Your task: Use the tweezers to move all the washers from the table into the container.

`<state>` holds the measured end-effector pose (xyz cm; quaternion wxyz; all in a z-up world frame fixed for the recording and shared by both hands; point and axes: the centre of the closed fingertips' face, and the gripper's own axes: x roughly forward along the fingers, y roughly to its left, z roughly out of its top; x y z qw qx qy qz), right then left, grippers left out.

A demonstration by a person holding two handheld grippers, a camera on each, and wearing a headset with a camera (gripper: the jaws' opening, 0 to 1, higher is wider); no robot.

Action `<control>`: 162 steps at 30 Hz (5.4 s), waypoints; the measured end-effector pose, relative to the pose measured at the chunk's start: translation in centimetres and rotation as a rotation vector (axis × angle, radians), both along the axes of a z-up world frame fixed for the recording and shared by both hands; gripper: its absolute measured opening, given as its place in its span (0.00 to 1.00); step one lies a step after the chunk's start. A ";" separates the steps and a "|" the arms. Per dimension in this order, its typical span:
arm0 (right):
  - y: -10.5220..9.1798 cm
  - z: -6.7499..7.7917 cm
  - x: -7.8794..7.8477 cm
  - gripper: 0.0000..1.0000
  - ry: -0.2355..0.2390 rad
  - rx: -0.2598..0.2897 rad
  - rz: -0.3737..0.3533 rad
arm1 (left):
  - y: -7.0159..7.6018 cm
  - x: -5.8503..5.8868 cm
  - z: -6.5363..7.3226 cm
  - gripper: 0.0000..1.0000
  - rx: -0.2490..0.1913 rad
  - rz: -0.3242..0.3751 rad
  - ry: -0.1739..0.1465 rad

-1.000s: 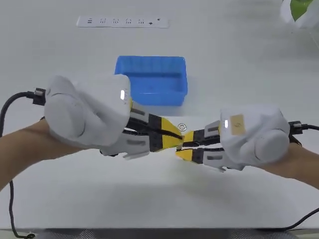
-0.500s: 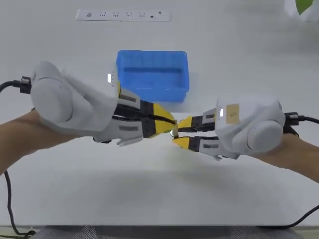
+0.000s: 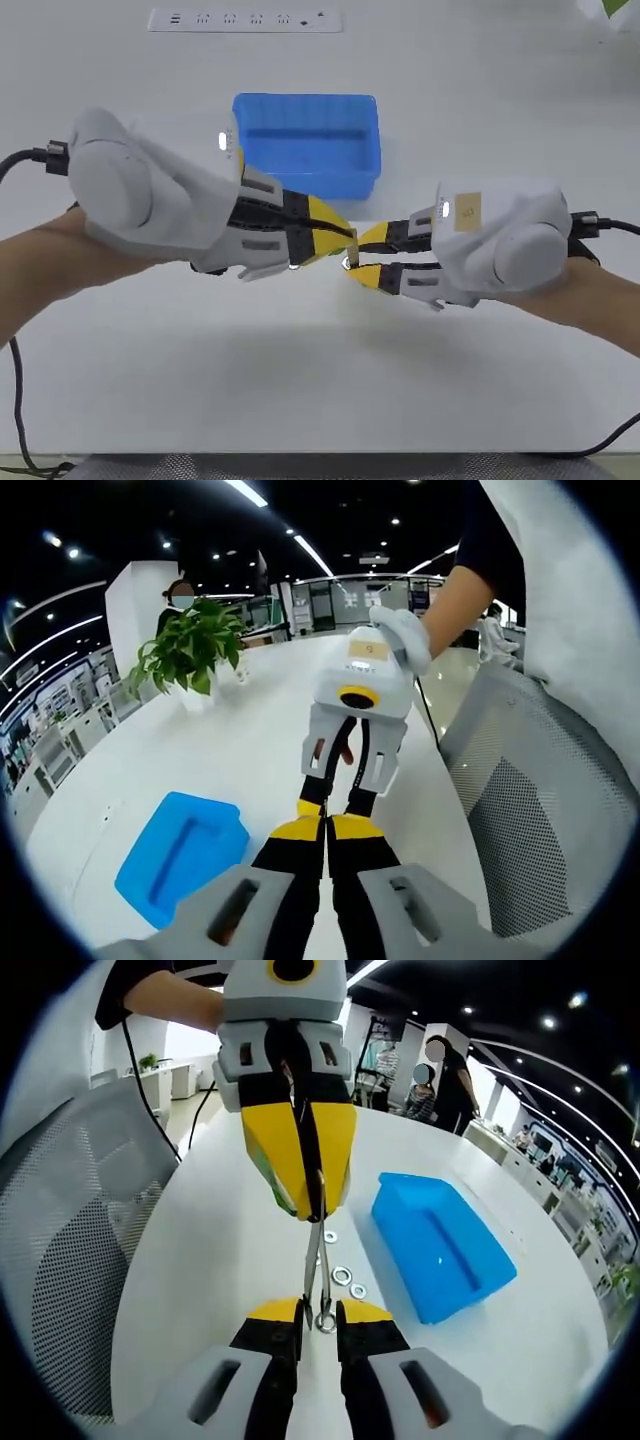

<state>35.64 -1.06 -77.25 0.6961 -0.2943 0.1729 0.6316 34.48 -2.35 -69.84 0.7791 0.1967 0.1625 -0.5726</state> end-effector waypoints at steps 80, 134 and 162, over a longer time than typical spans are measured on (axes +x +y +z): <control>0.7 -1.0 0.0 0.09 0.059 0.017 0.059 | -0.1 0.4 -0.9 0.06 0.066 -0.057 0.102; 6.1 10.6 7.0 0.09 -0.041 0.138 0.024 | 14.1 -1.8 4.1 1.00 -0.241 0.528 -0.059; 8.6 1.3 12.8 0.09 0.043 0.050 0.019 | 13.6 0.1 4.2 0.99 -0.362 0.574 -0.069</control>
